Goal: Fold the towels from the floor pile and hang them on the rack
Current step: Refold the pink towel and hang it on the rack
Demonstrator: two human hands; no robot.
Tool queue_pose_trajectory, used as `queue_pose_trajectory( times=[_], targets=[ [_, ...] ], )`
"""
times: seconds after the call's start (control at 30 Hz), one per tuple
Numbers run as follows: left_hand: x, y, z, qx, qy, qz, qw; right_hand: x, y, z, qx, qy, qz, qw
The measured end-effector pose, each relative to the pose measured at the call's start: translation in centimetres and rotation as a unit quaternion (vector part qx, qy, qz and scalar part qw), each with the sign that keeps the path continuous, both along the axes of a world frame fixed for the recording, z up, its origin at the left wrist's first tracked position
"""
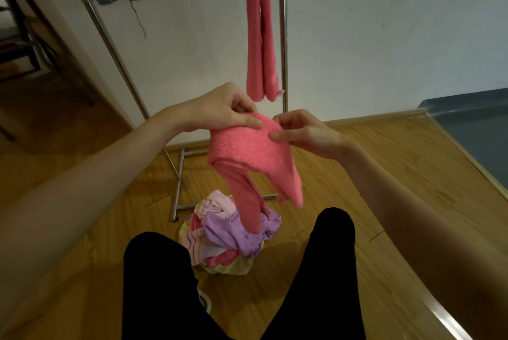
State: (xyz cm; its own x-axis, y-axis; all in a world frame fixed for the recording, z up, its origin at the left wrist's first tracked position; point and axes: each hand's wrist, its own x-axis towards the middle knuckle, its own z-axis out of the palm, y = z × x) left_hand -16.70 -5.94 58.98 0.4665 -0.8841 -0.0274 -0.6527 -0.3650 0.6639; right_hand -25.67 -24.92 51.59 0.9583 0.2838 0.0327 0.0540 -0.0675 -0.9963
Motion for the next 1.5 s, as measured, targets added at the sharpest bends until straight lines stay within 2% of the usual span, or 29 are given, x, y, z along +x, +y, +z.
queue_pose_trajectory(
  times=[0.13,0.33,0.43,0.5,0.57,0.63,0.67,0.77,0.83,0.93,1.07,1.13,1.27,1.37,1.5],
  targets=[
    [0.5,-0.3,-0.8,-0.033,0.021,0.047,0.998,0.3,-1.9,0.9,-0.005,-0.019,-0.025,1.0],
    [2.9,1.4,-1.9,-0.048,0.1,0.064,0.992,1.1,-5.7,0.9,0.029,-0.016,-0.151,0.988],
    [4.6,2.0,-0.4,-0.045,0.2,0.023,0.978,2.9,-7.1,1.6,-0.036,-0.02,-0.219,0.975],
    [6.0,1.8,0.7,-0.045,0.208,0.025,0.977,4.3,-7.6,2.7,-0.095,-0.061,-0.239,0.964],
    [7.2,1.0,1.9,-0.015,0.115,0.035,0.993,5.5,-8.0,4.5,-0.19,-0.126,-0.213,0.95],
    [8.2,-0.1,3.2,0.038,0.019,0.033,0.999,6.8,-8.3,6.5,-0.331,-0.191,-0.153,0.911],
    [8.6,-0.7,3.9,0.062,-0.003,0.032,0.998,7.5,-8.6,7.4,-0.392,-0.21,-0.123,0.887],
    [10.2,-2.6,6.1,0.12,-0.007,0.012,0.993,9.6,-9.4,9.4,-0.533,-0.172,-0.069,0.825],
    [11.4,-3.8,7.7,0.15,-0.042,-0.006,0.988,11.1,-9.9,10.5,-0.596,-0.15,-0.067,0.786],
    [13.3,-5.7,10.0,0.145,-0.124,0.008,0.982,12.7,-10.7,12.6,-0.61,-0.182,-0.122,0.762],
    [15.8,-7.9,13.9,0.045,-0.227,0.068,0.97,14.9,-12.1,16.2,-0.578,-0.273,-0.257,0.724],
    [16.6,-8.8,16.0,0.004,-0.299,0.1,0.949,16.2,-12.7,18.1,-0.561,-0.295,-0.308,0.71],
    [18.5,-10.4,18.6,-0.061,-0.449,0.13,0.882,18.6,-13.4,21.6,-0.554,-0.307,-0.368,0.681],
    [20.3,-11.2,18.8,-0.054,-0.492,0.165,0.853,20.3,-13.5,22.5,-0.568,-0.294,-0.383,0.667],
    [20.9,-11.9,16.9,-0.024,-0.496,0.196,0.845,22.0,-13.8,21.9,-0.583,-0.278,-0.402,0.649]
  ],
)
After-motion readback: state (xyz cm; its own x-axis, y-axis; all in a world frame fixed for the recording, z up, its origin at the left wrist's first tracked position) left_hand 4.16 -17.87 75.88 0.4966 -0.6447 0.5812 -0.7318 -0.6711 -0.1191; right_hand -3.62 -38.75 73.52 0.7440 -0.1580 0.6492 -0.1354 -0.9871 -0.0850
